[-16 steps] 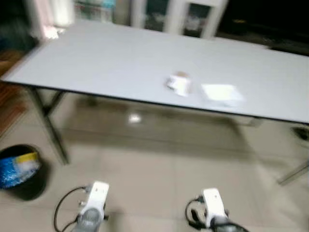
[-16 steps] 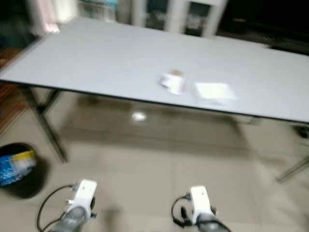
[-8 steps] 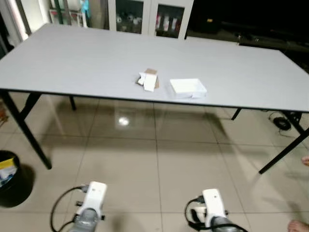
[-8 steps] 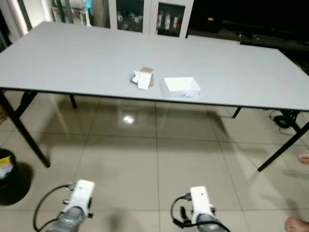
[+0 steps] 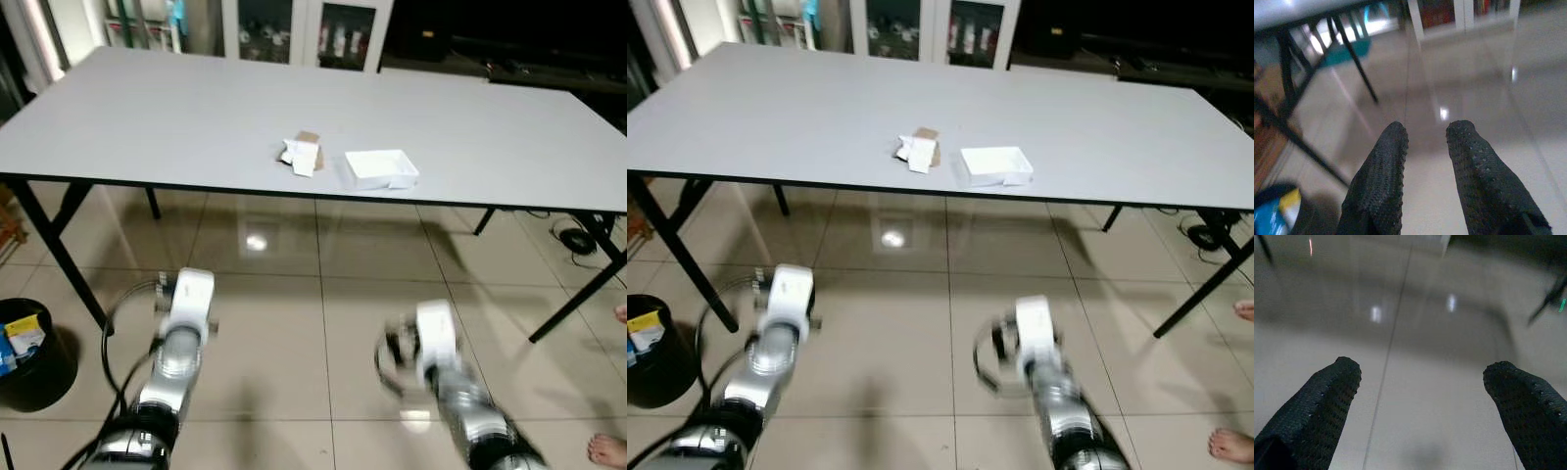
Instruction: Picking trash to rubbish bin
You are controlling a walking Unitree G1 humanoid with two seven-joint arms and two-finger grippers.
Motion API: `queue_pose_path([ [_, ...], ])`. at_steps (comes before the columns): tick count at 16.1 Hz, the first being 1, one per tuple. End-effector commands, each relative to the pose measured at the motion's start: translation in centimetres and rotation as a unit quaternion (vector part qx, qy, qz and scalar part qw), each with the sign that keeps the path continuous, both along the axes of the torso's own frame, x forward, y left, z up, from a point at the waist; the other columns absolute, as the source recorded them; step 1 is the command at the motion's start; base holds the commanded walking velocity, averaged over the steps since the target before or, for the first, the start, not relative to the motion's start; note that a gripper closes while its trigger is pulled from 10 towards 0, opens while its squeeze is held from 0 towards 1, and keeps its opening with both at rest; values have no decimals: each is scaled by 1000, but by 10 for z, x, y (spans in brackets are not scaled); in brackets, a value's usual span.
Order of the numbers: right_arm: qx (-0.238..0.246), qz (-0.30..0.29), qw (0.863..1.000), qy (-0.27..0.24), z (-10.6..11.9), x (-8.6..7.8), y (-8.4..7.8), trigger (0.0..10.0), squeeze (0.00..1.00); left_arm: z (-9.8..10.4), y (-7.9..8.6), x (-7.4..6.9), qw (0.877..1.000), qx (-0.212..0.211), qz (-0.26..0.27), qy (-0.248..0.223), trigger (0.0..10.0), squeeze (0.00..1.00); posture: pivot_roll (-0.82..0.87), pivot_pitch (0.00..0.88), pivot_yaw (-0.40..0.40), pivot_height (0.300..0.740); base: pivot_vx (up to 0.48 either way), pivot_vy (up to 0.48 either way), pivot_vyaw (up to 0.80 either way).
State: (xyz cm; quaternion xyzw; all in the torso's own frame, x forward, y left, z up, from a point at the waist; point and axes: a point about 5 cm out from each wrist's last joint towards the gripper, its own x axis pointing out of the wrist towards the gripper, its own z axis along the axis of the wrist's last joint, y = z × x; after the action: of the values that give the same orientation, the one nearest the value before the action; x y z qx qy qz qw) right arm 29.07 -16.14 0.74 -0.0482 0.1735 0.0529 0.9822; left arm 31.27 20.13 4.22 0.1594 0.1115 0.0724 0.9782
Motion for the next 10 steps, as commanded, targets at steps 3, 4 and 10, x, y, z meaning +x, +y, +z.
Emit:
queue_pose_path([
  [3,35,-4,973,-230,113,59,14,10000,0,89,-28,38,983,-22,-52,-175,10000,0,-1,28,-91,740,0,0,0],
  [4,37,0,969,-243,122,62,17,10000,0,98,-32,41,980,-23,-59,-189,10000,0,1,25,-92,740,0,0,0],
  [10,63,20,957,-283,157,69,44,10000,0,137,-61,55,970,-21,-87,-227,10000,0,3,16,-85,740,45,0,0],
])
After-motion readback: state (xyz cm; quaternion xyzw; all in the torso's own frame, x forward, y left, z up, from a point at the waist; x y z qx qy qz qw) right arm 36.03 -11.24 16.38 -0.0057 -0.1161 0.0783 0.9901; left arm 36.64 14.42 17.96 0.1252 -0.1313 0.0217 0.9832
